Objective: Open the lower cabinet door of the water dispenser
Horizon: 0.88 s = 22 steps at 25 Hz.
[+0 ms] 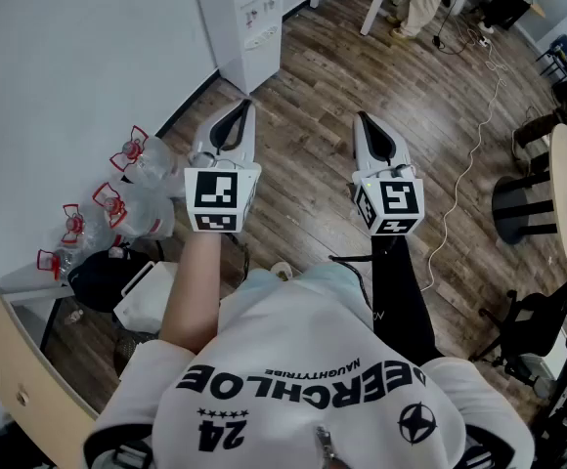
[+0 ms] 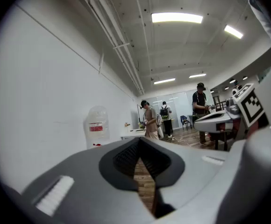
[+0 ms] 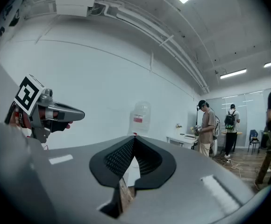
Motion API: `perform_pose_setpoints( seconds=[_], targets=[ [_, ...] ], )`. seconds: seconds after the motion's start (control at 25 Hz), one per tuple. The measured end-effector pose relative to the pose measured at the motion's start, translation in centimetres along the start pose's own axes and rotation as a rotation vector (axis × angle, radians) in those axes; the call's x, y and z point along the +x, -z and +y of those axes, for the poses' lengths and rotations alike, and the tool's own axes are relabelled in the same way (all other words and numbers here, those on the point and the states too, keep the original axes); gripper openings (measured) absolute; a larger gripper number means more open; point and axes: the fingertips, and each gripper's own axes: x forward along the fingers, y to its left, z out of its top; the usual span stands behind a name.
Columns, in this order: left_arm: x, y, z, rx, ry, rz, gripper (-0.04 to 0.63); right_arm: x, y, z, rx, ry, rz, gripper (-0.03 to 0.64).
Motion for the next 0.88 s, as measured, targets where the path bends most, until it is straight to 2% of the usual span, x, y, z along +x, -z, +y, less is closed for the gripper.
perform_pose_setpoints(
  seconds=[0.28, 0.56, 0.88],
  targets=[
    [-0.4, 0.0, 1.0, -0.005, 0.003, -0.006, 0.057, 0.3, 0.1, 1.1, -0.017, 0.007, 0.007, 0.002],
    [-0.6, 0.4, 1.0, -0.023, 0.012, 0.003, 0.058, 0.1, 1.3, 0.1, 0.0, 0.063, 0.039, 0.002],
    [0.4, 0.4, 1.1, -0.037, 0.025, -0.031, 0.06, 1.5, 2.5, 0.2, 0.0, 0.04, 0.056, 0.008]
  ],
)
